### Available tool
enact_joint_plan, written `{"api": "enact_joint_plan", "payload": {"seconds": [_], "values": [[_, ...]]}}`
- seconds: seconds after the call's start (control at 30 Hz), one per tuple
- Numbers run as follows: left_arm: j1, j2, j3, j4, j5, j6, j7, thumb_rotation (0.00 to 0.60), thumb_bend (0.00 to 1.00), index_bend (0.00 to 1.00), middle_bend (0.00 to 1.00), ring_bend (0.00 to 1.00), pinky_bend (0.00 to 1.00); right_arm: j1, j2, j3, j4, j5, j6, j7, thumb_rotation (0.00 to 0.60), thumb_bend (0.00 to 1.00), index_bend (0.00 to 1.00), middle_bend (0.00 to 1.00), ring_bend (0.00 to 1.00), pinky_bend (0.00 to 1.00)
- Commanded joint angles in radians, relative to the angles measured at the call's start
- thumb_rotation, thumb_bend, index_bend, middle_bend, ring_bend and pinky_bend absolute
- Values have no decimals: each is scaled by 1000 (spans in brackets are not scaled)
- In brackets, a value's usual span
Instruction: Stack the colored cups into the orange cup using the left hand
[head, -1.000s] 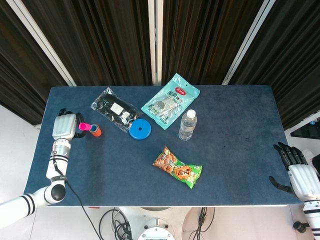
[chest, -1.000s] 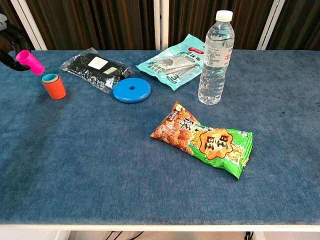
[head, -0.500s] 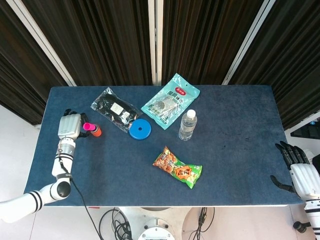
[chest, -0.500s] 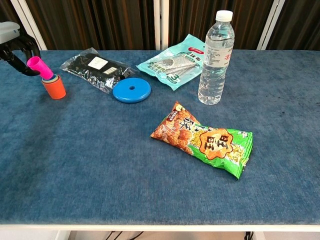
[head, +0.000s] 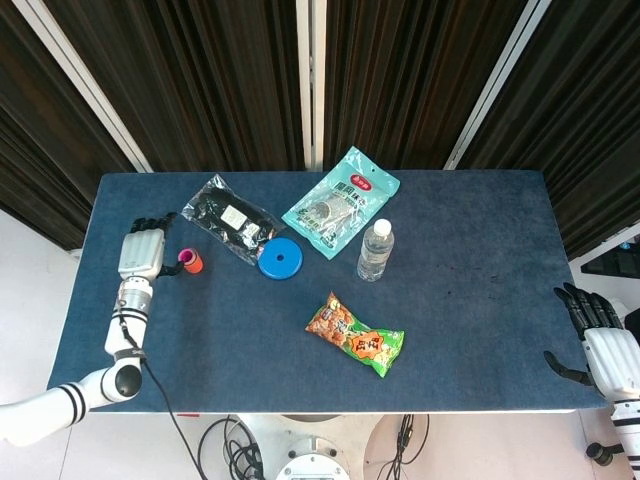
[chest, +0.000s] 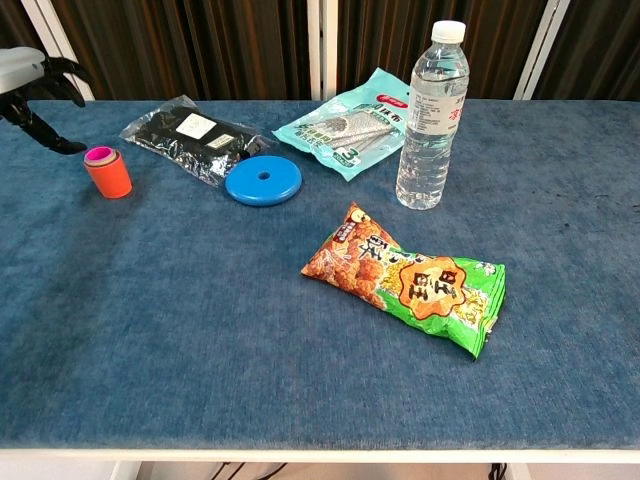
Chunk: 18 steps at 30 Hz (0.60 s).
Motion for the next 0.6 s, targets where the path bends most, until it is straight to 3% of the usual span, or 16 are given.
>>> {"api": "enact_joint_plan", "payload": {"seconds": [0.03,0.13,0.3,0.43,0.6], "values": [[34,37,2,-63,43,67,-16,600,217,85,165,96,95,2,1,0,-2,-4,-1,0,600,210,0,0,0,0],[115,103,48,-171,133,185,-42,600,204,88,165,88,93,4,0,-2,-3,-12,-3,-4,600,209,0,0,0,0],[305,240,205,-312,356,379,-154,600,170,88,161,44,72,3,-13,-4,15,-19,3,-39,600,209,0,0,0,0],[425,320,359,-316,539,466,-219,600,147,86,116,4,52,-6,-44,2,46,-12,26,-129,600,193,0,0,0,0],[525,316,437,-257,658,573,-196,600,142,76,81,0,35,-15,-95,9,83,-25,70,-246,600,173,0,0,0,0]]}}
